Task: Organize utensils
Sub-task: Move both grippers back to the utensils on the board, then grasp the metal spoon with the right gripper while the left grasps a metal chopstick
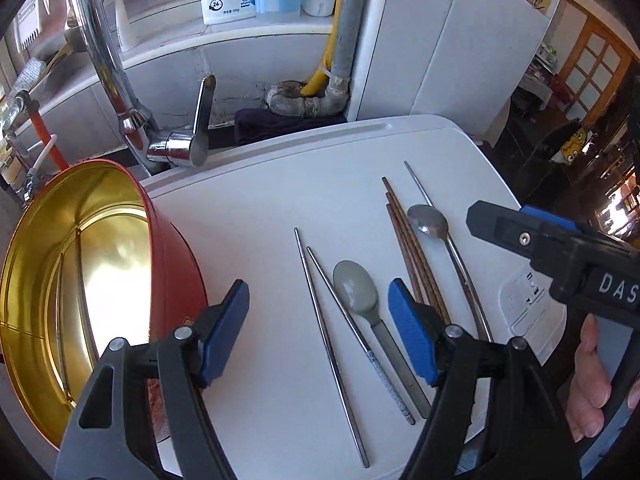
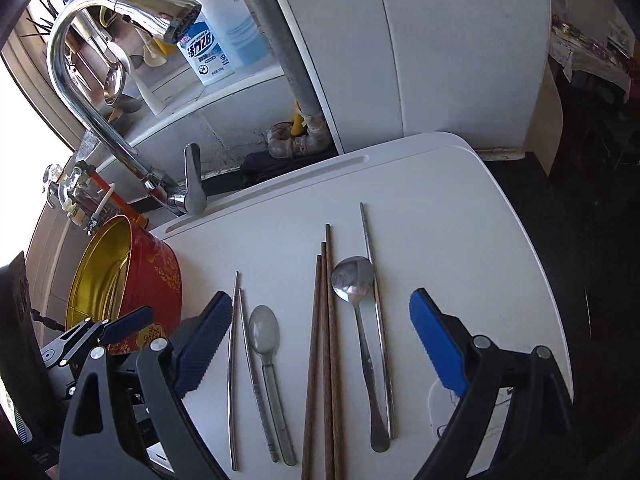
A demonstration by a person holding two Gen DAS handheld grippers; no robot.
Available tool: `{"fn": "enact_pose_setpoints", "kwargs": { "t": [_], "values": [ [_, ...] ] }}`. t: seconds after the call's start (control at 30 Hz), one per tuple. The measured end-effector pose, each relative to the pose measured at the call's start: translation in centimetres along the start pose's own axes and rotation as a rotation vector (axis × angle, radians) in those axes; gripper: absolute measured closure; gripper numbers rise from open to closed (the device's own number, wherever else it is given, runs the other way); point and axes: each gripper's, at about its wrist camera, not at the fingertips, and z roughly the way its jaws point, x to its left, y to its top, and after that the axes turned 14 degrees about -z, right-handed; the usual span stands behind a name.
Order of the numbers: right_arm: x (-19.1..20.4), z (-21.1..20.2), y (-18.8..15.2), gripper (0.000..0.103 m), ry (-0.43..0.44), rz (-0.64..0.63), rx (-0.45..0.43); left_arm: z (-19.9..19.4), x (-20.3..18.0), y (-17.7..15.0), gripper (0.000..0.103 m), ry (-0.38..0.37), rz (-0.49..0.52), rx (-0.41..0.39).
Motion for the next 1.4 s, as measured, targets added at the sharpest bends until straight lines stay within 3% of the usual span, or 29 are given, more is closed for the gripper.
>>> {"fn": "enact_pose_setpoints", "kwargs": {
  "t": [0.23, 0.27, 0.3, 0.37, 0.4, 0.57, 0.87, 0.97, 1.03, 1.4],
  "values": [
    [-1.3, 2.9, -1.6, 0.013, -0.053, -0.017, 0.107, 2.5, -0.1, -1.9, 0.032, 0.025, 0.012, 0.058],
    [-1.4, 3.2, -1.7, 0.018, -0.058, -0.021, 0.117, 2.8, -0.1, -2.2, 0.032, 0.029, 0.015, 0.063],
    [-1.3, 3.5, -1.9, 0.030, -0.065, -0.029, 0.129, 2.9, -0.1, -2.5, 0.039, 0.032, 0.021, 0.063],
    [-1.3, 4.4, -2.1, 0.038, -0.077, -0.042, 0.167, 3.3, -0.1, -2.9, 0.053, 0.040, 0.027, 0.071],
    [-1.4, 4.7, -2.2, 0.040, -0.076, -0.040, 0.178, 3.5, 0.0, -3.0, 0.055, 0.043, 0.023, 0.080],
    [-1.1, 5.4, -2.6, 0.058, -0.073, -0.078, 0.191, 4.2, 0.7, -3.4, 0.055, 0.049, -0.007, 0.092],
    [0.2, 6.7, -2.0, 0.071, -0.091, -0.155, 0.173, 4.4, 1.0, -3.8, 0.055, 0.062, -0.008, 0.075],
    [0.7, 7.1, -1.9, 0.086, -0.129, -0.205, 0.168, 4.1, 0.9, -4.0, 0.094, 0.067, 0.001, 0.044],
    [0.7, 7.1, -1.9, 0.098, -0.143, -0.213, 0.165, 3.9, 1.0, -4.0, 0.098, 0.042, -0.021, 0.042],
    [0.3, 6.0, -2.1, 0.097, -0.136, -0.199, 0.161, 3.4, 1.0, -3.8, 0.098, 0.017, -0.052, 0.030]
  ]
}}
